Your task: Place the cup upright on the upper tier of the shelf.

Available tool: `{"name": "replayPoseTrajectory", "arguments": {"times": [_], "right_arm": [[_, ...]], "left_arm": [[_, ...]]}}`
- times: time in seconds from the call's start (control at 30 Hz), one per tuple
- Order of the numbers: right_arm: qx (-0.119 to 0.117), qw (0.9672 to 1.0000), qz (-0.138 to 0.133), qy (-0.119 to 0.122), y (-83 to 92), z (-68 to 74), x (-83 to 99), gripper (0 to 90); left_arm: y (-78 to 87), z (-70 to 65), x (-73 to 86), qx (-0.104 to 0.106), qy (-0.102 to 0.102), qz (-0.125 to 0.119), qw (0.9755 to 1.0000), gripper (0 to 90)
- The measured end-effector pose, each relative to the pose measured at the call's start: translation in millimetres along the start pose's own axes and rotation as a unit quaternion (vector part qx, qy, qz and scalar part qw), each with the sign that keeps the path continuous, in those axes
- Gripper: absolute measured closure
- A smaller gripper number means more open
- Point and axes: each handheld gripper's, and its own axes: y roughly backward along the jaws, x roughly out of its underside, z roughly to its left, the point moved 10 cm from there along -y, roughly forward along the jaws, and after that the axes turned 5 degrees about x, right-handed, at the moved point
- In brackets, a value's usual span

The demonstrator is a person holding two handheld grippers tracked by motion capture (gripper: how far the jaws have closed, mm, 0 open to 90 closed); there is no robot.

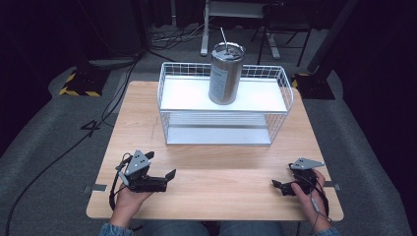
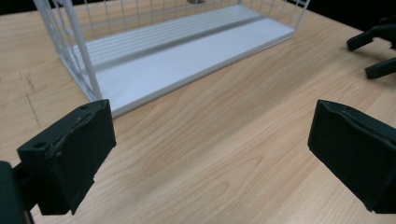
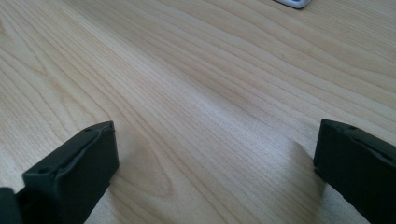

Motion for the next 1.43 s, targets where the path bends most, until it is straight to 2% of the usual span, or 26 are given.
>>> {"name": "replayPoseTrajectory", "arguments": {"times": [0.13, 0.4, 0.53, 0.93, 1.0, 1.13, 1.17, 1.23, 1.27, 1.3, 1.43], "right_arm": [[0.0, 1.0, 0.0, 0.0, 0.0, 0.0, 0.0, 0.2], [0.0, 1.0, 0.0, 0.0, 0.0, 0.0, 0.0, 0.1], [0.0, 1.0, 0.0, 0.0, 0.0, 0.0, 0.0, 0.2], [0.0, 1.0, 0.0, 0.0, 0.0, 0.0, 0.0, 0.1], [0.0, 1.0, 0.0, 0.0, 0.0, 0.0, 0.0, 0.2], [0.0, 1.0, 0.0, 0.0, 0.0, 0.0, 0.0, 0.2], [0.0, 1.0, 0.0, 0.0, 0.0, 0.0, 0.0, 0.2], [0.0, 1.0, 0.0, 0.0, 0.0, 0.0, 0.0, 0.2], [0.0, 1.0, 0.0, 0.0, 0.0, 0.0, 0.0, 0.2], [0.0, 1.0, 0.0, 0.0, 0.0, 0.0, 0.0, 0.2], [0.0, 1.0, 0.0, 0.0, 0.0, 0.0, 0.0, 0.1]], "left_arm": [[-8.0, 3.3, 17.0, -0.006, -0.001, 0.022, 0.9997, 1.4], [-16.7, 4.6, 33.6, -0.009, -0.004, 0.048, 0.9988, 1.4], [-21.0, 7.0, 47.6, -0.015, -0.01, 0.078, 0.9968, 1.4], [-26.7, 11.0, 64.0, -0.02, -0.006, 0.12, 0.9925, 1.5], [-27.4, 10.7, 64.4, -0.022, -0.004, 0.121, 0.9924, 1.5], [-29.8, 11.7, 68.8, -0.028, -0.009, 0.14, 0.9897, 1.7], [-32.1, 11.2, 71.7, -0.029, -0.006, 0.151, 0.9881, 1.7], [-34.8, 11.8, 76.0, -0.033, -0.011, 0.169, 0.9851, 1.8], [-34.8, 11.8, 76.0, -0.033, -0.011, 0.169, 0.9851, 1.8], [-37.2, 10.2, 77.7, -0.032, -0.012, 0.175, 0.984, 0.9], [-37.2, 10.7, 77.7, -0.03, -0.014, 0.178, 0.9835, 0.9]]}}
